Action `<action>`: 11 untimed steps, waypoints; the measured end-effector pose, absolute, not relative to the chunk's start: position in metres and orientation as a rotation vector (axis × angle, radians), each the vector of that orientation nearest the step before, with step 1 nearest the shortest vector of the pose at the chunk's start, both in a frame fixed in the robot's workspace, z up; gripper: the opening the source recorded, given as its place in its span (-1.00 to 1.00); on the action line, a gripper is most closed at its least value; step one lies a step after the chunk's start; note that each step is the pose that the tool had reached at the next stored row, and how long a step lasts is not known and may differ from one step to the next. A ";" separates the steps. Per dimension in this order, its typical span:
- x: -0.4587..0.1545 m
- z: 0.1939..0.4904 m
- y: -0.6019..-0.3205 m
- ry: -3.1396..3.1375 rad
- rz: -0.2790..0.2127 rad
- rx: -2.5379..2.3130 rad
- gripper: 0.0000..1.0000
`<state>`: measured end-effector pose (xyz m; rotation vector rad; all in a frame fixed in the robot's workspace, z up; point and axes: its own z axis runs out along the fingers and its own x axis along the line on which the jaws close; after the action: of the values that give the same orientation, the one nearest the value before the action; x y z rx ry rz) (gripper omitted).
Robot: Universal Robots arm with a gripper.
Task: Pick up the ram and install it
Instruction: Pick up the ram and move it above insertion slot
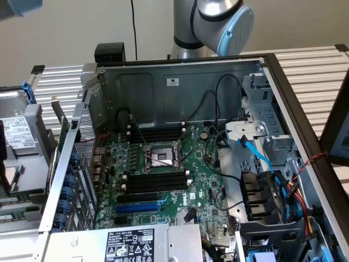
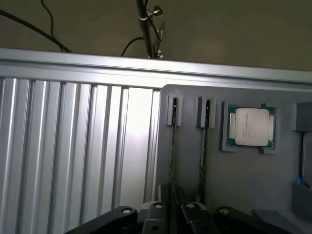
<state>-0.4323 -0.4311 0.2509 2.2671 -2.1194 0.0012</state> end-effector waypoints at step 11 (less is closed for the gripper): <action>-0.431 0.231 -0.431 -2.122 -0.005 2.270 -0.64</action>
<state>-0.4307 -0.4310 0.2310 2.2704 -2.1222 -0.0050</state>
